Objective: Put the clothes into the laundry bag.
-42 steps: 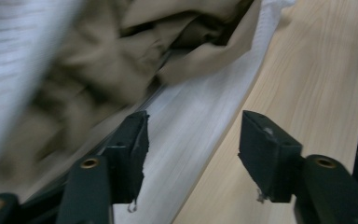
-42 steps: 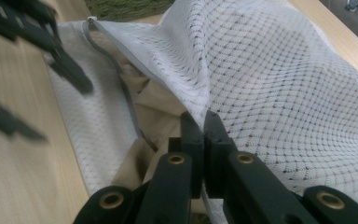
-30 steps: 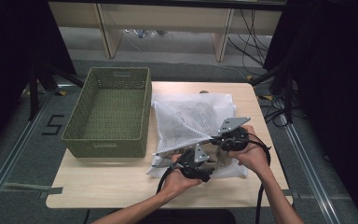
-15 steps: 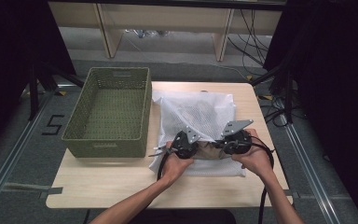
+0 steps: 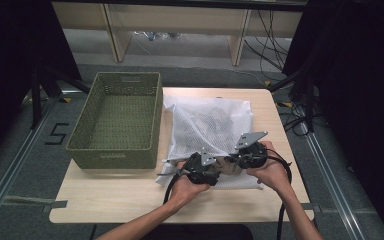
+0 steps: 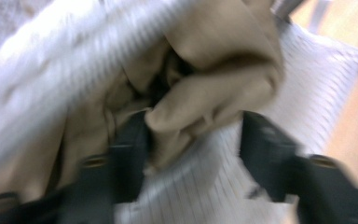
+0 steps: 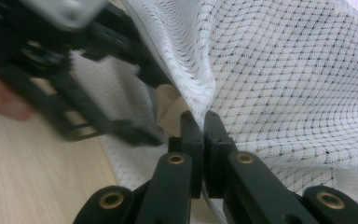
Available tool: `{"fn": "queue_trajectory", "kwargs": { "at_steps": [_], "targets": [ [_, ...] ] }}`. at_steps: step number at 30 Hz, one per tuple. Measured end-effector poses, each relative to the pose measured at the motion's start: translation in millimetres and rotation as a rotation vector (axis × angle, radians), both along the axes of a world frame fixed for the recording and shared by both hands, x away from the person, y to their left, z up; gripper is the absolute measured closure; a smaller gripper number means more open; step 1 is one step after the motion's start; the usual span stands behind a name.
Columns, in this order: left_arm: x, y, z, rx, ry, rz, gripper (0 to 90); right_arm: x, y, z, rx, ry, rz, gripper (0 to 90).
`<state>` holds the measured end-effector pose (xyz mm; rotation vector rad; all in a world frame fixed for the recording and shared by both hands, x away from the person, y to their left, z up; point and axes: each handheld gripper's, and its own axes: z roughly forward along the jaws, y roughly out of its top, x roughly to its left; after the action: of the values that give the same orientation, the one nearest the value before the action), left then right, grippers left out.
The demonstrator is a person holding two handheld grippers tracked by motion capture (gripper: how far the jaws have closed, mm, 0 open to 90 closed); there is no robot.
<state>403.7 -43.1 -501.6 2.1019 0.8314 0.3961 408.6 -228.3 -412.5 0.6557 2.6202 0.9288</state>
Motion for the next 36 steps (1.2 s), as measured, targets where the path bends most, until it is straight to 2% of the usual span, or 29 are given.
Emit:
{"fn": "queue_trajectory", "kwargs": {
  "at_steps": [2, 3, 4, 5, 6, 7, 8, 11, 12, 13, 16, 17, 20, 21, 22, 24, 25, 26, 27, 28, 29, 30, 31, 32, 33, 36],
  "targets": [
    [7.8, -5.1, -1.4, -0.004, -0.028, 0.016, 74.7, 0.2, -0.9, -1.3, -0.005, 0.0, 0.014, 90.0],
    [11.3, -6.0, -0.1, -0.017, -0.029, 0.033, 82.6, -1.6, -0.8, -1.0, -0.004, 0.015, -0.009, 90.0],
    [11.3, -6.0, -0.1, -0.017, -0.029, 0.033, 87.0, -1.6, -0.8, -1.0, -0.004, 0.015, -0.009, 90.0],
    [15.6, -5.7, 3.1, -0.002, -0.024, 0.031, 87.5, -2.7, -2.1, -2.4, 0.001, 0.038, 0.009, 90.0],
    [21.5, -8.8, 9.8, -0.032, -0.051, 0.093, 87.6, -4.1, -2.2, -3.1, 0.008, 0.045, -0.005, 90.0],
    [25.9, -8.3, 13.5, -0.03, -0.065, 0.107, 87.6, -5.2, -2.5, -3.7, -0.006, 0.053, 0.003, 90.0],
    [30.3, -9.6, 14.0, -0.061, -0.079, 0.135, 87.6, -7.0, -2.1, -4.9, -0.007, 0.061, 0.016, 90.0],
    [36.3, -6.0, 6.5, -0.044, -0.048, 0.15, 83.5, -10.2, 1.3, -13.5, -0.027, 0.078, 0.051, 90.0],
    [35.6, -5.8, 1.1, -0.066, -0.041, 0.154, 79.9, -10.1, 1.9, -17.9, -0.037, 0.091, 0.046, 90.0],
    [33.7, -2.7, -1.4, -0.05, -0.011, 0.137, 75.2, -8.6, 2.8, -23.4, -0.051, 0.09, 0.059, 90.0],
    [25.8, 0.4, -4.6, -0.028, -0.005, 0.121, 59.0, -4.5, 6.1, -40.1, -0.071, 0.101, 0.06, 90.0],
    [14.5, 8.4, -2.5, -0.005, 0.008, 0.083, 54.3, -4.1, 7.6, -44.7, -0.074, 0.105, 0.054, 90.0],
    [-0.3, 27.6, 3.6, 0.018, 0.028, 0.057, 46.4, -0.6, 11.5, -54.5, -0.104, 0.085, 0.071, 90.0],
    [-5.6, 34.8, 6.2, 0.017, 0.025, 0.054, 46.1, -0.1, 12.1, -56.6, -0.106, 0.08, 0.066, 90.0],
    [-9.0, 43.3, 8.5, 0.04, 0.014, 0.044, 44.6, 1.0, 13.1, -57.8, -0.114, 0.081, 0.076, 90.0],
    [-12.1, 49.8, 9.5, 0.029, 0.017, 0.048, 45.2, 0.2, 14.1, -58.2, -0.128, 0.071, 0.065, 90.0],
    [-15.0, 64.4, 12.3, 0.047, 0.041, 0.024, 45.6, 1.8, 15.1, -59.0, -0.145, 0.055, 0.068, 89.8],
    [-16.5, 67.4, 10.6, 0.018, 0.044, 0.041, 45.7, 1.1, 15.6, -59.1, -0.146, 0.058, 0.052, 89.8],
    [-18.3, 71.4, 9.7, 0.024, 0.049, 0.04, 45.6, 2.0, 16.1, -59.6, -0.145, 0.052, 0.05, 89.5],
    [-18.3, 71.4, 9.7, 0.024, 0.049, 0.04, 45.6, 2.0, 16.1, -59.6, -0.145, 0.052, 0.05, 89.5],
    [-19.8, 76.3, 10.4, 0.051, 0.058, 0.013, 45.4, 3.0, 16.4, -60.6, -0.154, 0.024, 0.056, 89.3],
    [-23.4, 79.6, 7.9, 0.046, 0.081, 0.004, 45.0, 4.3, 17.0, -61.7, -0.165, 0.014, 0.06, 88.6],
    [-25.4, 79.9, 6.3, 0.037, 0.095, -0.015, 44.6, 4.1, 17.6, -61.2, -0.166, 0.036, 0.052, 88.4],
    [-25.4, 79.9, 6.3, 0.037, 0.095, -0.015, 44.1, 6.2, 17.9, -62.6, -0.173, 0.0, 0.077, 88.1],
    [-30.1, 81.1, 5.3, 0.059, 0.093, -0.04, 43.7, 5.8, 18.4, -63.3, -0.168, 0.009, 0.058, 88.1],
    [-35.1, 82.6, 4.8, 0.08, 0.09, -0.071, 42.5, 8.1, 19.2, -63.7, -0.173, 0.005, 0.048, 87.3]
  ]
}}
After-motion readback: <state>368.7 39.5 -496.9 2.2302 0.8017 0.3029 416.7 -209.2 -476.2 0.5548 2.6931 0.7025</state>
